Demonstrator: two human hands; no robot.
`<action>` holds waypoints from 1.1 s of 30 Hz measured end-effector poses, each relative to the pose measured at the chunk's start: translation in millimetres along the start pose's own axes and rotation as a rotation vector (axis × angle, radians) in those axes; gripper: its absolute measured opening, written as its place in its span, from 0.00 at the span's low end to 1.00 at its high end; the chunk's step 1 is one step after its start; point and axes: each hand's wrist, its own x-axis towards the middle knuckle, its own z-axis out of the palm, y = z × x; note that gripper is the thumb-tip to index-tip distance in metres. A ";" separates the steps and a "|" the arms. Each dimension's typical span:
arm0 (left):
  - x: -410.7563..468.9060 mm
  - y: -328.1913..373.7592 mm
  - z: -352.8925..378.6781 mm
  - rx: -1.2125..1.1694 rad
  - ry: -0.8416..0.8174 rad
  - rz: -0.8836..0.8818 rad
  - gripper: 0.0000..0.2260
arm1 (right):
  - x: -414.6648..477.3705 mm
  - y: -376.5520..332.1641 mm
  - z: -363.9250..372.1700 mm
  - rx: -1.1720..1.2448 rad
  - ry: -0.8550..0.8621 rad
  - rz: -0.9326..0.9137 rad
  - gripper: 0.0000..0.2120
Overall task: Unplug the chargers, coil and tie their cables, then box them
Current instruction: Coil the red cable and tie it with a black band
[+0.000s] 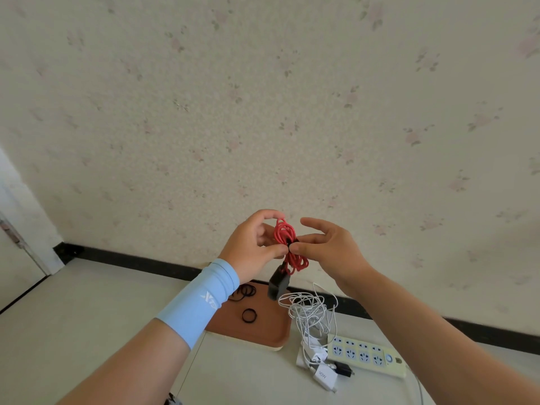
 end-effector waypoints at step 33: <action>-9.8 -166.4 -25.4 0.664 -0.340 -0.374 0.09 | 34.8 165.8 67.2 -0.626 -0.408 0.172 0.07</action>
